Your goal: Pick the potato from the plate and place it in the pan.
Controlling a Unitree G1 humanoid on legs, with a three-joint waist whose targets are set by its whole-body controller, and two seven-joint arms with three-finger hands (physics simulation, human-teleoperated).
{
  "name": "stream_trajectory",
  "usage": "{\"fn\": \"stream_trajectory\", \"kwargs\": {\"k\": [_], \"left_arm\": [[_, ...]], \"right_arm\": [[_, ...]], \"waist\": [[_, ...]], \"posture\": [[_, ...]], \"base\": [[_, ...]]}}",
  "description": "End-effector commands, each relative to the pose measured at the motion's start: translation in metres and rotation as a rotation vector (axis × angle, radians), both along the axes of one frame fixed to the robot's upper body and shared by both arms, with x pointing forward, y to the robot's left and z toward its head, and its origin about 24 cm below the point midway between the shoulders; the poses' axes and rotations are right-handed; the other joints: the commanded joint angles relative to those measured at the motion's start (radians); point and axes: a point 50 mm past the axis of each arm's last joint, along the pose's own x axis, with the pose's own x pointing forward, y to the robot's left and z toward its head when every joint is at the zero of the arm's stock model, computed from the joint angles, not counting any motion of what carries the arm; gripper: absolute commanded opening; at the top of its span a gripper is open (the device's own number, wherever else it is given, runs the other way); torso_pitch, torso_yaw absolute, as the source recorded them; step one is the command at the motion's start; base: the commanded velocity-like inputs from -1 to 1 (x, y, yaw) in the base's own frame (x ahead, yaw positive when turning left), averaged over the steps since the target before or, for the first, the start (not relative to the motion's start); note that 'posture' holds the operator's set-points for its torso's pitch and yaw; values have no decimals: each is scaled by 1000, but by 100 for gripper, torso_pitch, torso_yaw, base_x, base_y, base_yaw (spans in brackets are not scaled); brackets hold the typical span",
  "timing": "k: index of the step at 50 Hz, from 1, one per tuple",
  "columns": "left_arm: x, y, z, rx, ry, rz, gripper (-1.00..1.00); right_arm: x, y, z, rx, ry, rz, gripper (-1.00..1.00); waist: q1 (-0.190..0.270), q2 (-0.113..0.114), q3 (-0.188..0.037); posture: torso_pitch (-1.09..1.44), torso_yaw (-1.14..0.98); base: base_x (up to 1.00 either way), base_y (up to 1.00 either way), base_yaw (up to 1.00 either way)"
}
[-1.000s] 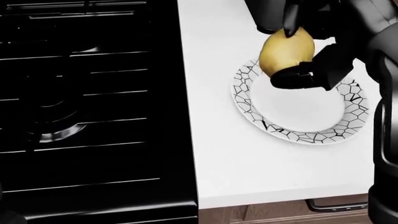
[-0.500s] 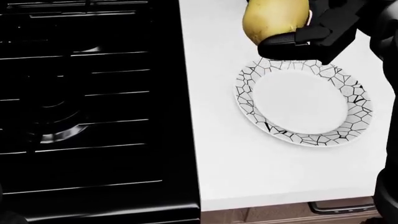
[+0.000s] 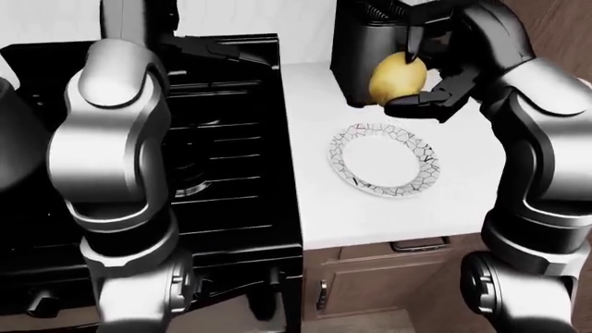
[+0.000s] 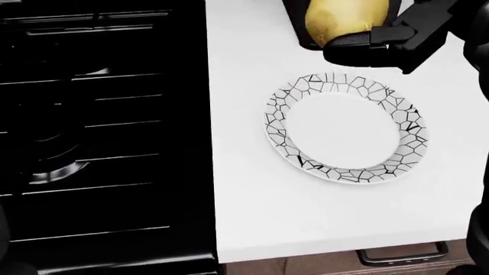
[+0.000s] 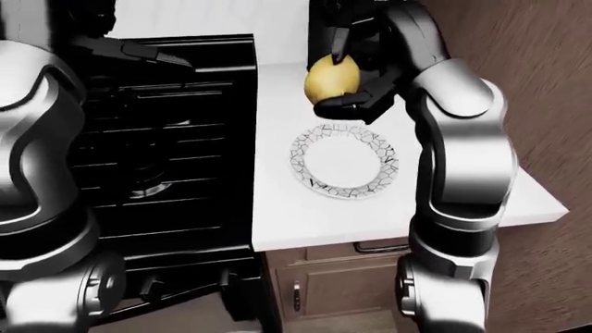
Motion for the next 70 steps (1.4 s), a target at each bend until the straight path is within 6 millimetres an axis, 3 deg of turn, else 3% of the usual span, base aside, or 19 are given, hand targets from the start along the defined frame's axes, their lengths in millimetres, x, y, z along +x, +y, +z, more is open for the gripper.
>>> {"fn": "stream_trajectory", "kwargs": {"k": [1, 10, 12, 14, 15, 19, 24, 31, 32, 38, 49, 53, 55, 56, 57, 64, 66, 69, 70], "left_arm": [[-11, 7, 19, -10, -106, 36, 100], [-10, 7, 18, -9, -106, 36, 100], [-10, 7, 18, -9, -106, 36, 100], [-11, 6, 18, -9, -106, 35, 100], [-11, 6, 18, -9, -106, 35, 100], [-11, 6, 18, -8, -106, 35, 100], [-11, 6, 18, -8, -107, 35, 100], [-11, 6, 18, -7, -106, 35, 100], [-11, 6, 18, -7, -106, 35, 100], [-11, 6, 18, -7, -105, 34, 100], [-10, 6, 18, -6, -105, 34, 100], [-11, 5, 18, -6, -105, 33, 100], [-11, 5, 18, -6, -106, 34, 100], [-11, 5, 18, -6, -105, 33, 100], [-11, 5, 18, -6, -106, 33, 100], [-11, 5, 18, -5, -106, 33, 100], [-11, 5, 18, -5, -106, 33, 100], [-11, 5, 18, -5, -106, 33, 100], [-11, 5, 18, -5, -106, 33, 100]], "right_arm": [[-10, 7, 19, -17, -107, 33, -100], [-10, 6, 19, -18, -109, 36, -100], [-10, 7, 19, -19, -111, 36, -100], [-10, 7, 19, -20, -112, 37, -100], [-10, 7, 19, -19, -112, 37, -100], [-10, 7, 20, -16, -114, 37, -100], [-11, 7, 20, -16, -118, 39, -100], [-11, 7, 20, -19, -121, 37, -100], [-11, 7, 20, -20, -122, 38, -100], [-11, 7, 20, -29, -129, 41, -100], [-12, 9, 19, -44, -132, 44, -100], [-12, 9, 19, -47, -133, 45, -100], [-12, 9, 19, -48, -134, 46, -100], [-11, 9, 19, -49, -134, 45, -100], [-11, 9, 19, -50, -134, 46, -100], [-12, 9, 19, -49, -136, 46, -100], [-12, 9, 19, -47, -136, 45, -100], [-12, 9, 20, -39, -138, 47, -100], [-12, 9, 20, -33, -140, 49, -100]], "waist": [[13, -4, -35], [37, 42, -27], [38, 71, -32], [26, 133, 5], [35, 103, 29], [15, 102, -6], [17, 69, 13], [36, -21, 34], [33, 3, 34], [20, 45, 15], [29, 21, -25], [19, 74, -5], [17, 156, -24], [16, 104, -8], [13, 119, -7], [14, -20, 4], [13, -15, 27], [4, 56, 14], [4, 43, 14]], "posture": [[0, 0], [0, 0], [0, 0], [0, 0], [0, 0], [0, 0], [0, 0], [0, 0], [0, 0], [0, 0], [0, 0], [0, 0], [0, 0], [0, 0], [0, 0], [0, 0], [0, 0], [0, 0], [0, 0]], "base": [[-46, 0, 0], [-46, 0, 0], [-32, 0, 0], [0, 0, 0], [0, 0, 0], [0, 0, 0], [0, 0, 0], [0, 0, 0], [0, 0, 0], [0, 0, 0], [0, 15, 0], [0, 24, 0], [0, 25, 0], [0, 27, 0], [0, 39, 0], [0, 50, 0], [0, 23, 0], [0, 0, 0], [0, 0, 0]]}}
